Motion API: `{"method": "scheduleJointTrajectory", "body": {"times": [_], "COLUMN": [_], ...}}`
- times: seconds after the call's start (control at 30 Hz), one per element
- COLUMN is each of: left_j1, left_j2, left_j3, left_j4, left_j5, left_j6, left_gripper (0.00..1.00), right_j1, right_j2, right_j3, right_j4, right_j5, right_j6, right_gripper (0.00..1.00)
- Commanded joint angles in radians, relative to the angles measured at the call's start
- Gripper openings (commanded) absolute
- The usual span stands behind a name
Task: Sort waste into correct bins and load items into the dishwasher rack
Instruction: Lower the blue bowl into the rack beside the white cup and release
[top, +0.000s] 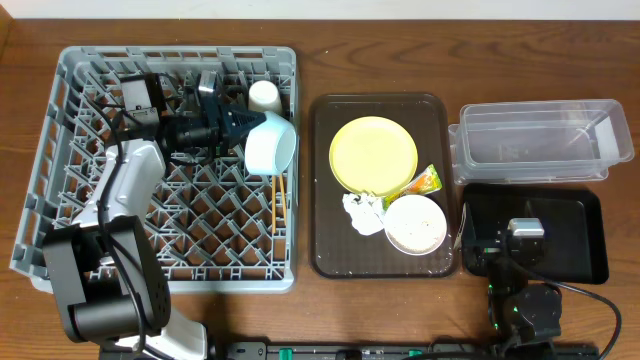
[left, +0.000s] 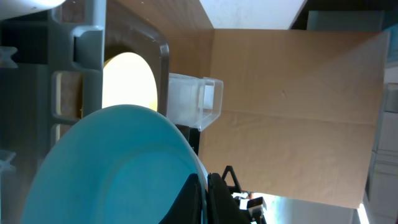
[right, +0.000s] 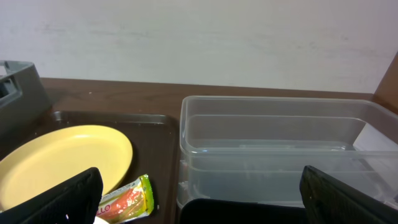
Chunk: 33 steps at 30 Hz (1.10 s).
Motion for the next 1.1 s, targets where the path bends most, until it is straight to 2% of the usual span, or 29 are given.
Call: {"method": "scheduleJointTrajectory", "body": {"times": [0.0,0.3,0.4,0.47,0.57,0.63,0.7,0.9,1.07], "left_j1": [-0.008,0.009,0.021,0.026,0.029,0.029,0.031,0.056,0.059], "left_j2": [0.021,0.021,0.021,0.021,0.021,0.021,0.019,-0.046,-0.184], "left_j3": [-0.027,-0.027,-0.027,-0.027,-0.027,-0.027,-0.026,-0.005,-0.005], "left_j4": [-0.013,-0.006,0.011,0.018,0.018,0.033,0.068,0.088,0.066], "left_j5": [-0.169,-0.296,-0.305,-0.307,-0.33,-0.338,-0.336,-0.341,-0.459], "left_j6": [-0.003,-0.041,-0.038,-0.037,-0.029,-0.026,-0.027,-0.029,0.002], "left_gripper": [0.06,0.08,0.17,0.27,0.54,0.64,0.68,0.72,0.79], "right_j1": [-0.007,-0.007,-0.007,-0.007,-0.007,-0.007,-0.007,-0.007,-0.007], "right_j2": [-0.002,-0.002,-0.002,-0.002,-0.002,-0.002,-0.002,-0.002,-0.002], "right_j3": [-0.002,-0.002,-0.002,-0.002,-0.002,-0.002,-0.002,-0.002,-0.002], "right_j4": [-0.004,-0.004,-0.004,-0.004,-0.004,-0.004,-0.004,-0.004,-0.004], "right_j5": [0.0,0.0,0.0,0.0,0.0,0.0,0.0,0.0,0.0], "right_j6": [-0.004,-0.004,-0.004,-0.004,-0.004,-0.004,-0.004,-0.004,-0.004], "right_gripper": [0.99,0.99,0.99,0.99,0.99,0.99,0.99,0.99,0.99]}}
